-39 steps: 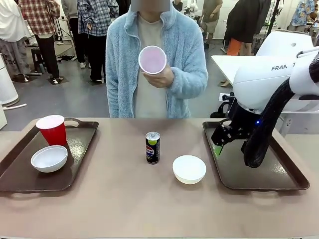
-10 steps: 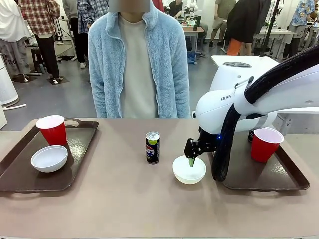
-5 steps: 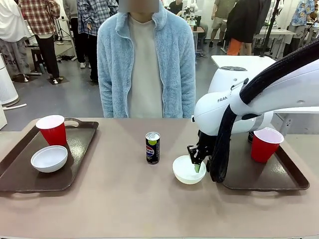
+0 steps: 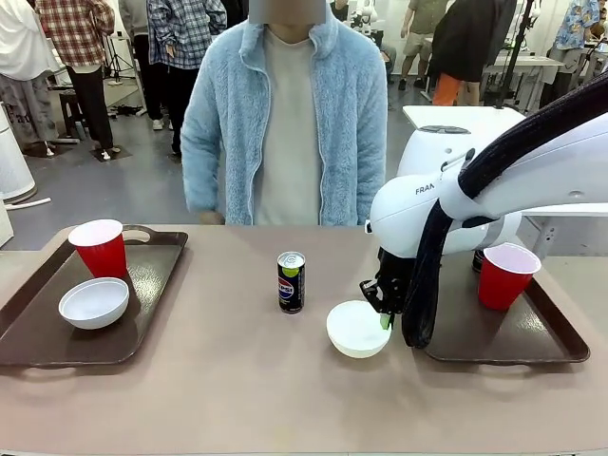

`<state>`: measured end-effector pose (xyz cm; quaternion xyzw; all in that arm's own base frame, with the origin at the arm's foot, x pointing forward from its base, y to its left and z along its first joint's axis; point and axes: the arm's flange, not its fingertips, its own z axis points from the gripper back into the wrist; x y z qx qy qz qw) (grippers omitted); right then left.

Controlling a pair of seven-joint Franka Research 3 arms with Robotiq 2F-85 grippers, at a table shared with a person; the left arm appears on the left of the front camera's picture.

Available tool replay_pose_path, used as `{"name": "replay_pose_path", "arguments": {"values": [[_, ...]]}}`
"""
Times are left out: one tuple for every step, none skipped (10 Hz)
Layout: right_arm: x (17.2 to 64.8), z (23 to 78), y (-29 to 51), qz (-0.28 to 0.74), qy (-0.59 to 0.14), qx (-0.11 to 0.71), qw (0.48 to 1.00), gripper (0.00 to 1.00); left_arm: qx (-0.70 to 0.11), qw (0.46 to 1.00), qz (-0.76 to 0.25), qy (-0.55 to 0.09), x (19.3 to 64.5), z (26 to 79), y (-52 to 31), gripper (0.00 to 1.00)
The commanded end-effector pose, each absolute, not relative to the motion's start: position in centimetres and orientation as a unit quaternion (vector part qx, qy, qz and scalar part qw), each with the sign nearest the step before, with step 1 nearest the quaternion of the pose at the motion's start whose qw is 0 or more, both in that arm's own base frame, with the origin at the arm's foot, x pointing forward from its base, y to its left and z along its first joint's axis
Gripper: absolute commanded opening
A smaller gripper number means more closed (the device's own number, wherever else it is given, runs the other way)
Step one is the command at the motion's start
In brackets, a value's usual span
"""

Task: Prepare tableware on both trays.
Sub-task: Pick up a Picnic Bowl from the table and place it on a Handle tray.

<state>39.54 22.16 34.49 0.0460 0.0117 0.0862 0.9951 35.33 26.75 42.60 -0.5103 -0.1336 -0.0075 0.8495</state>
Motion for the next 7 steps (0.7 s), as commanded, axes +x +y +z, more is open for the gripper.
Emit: {"name": "replay_pose_path", "arguments": {"values": [[38.2, 36.5, 21.6, 0.093, 0.034, -0.001, 0.995, 0.0, -0.515, 0.846, -0.006, -0.137, 35.0, 42.8, 26.6, 1.0], [36.8, 38.3, 21.1, 0.096, 0.037, -0.018, 0.995, 0.0, -0.515, 0.846, -0.006, -0.137, 35.0, 42.8, 26.6, 1.0], [35.6, 40.1, 20.0, 0.085, 0.026, -0.032, 0.996, 0.0, -0.515, 0.846, -0.006, -0.137, 35.0, 42.8, 26.6, 1.0], [34.9, 41.5, 18.6, 0.068, 0.017, -0.042, 0.997, 0.0, -0.515, 0.846, -0.006, -0.137, 35.0, 42.8, 26.6, 1.0], [34.5, 42.3, 16.8, 0.05, 0.014, -0.043, 0.998, 0.0, -0.515, 0.846, -0.006, -0.137, 35.0, 42.8, 26.6, 1.0], [34.1, 42.5, 14.7, 0.035, 0.013, -0.037, 0.999, 0.0, -0.515, 0.846, -0.006, -0.137, 35.0, 42.8, 26.6, 1.0], [34.5, 42.3, 12.4, 0.012, 0.011, -0.028, 0.999, 0.0, -0.515, 0.846, -0.006, -0.137, 35.0, 42.8, 26.6, 1.0]]}}
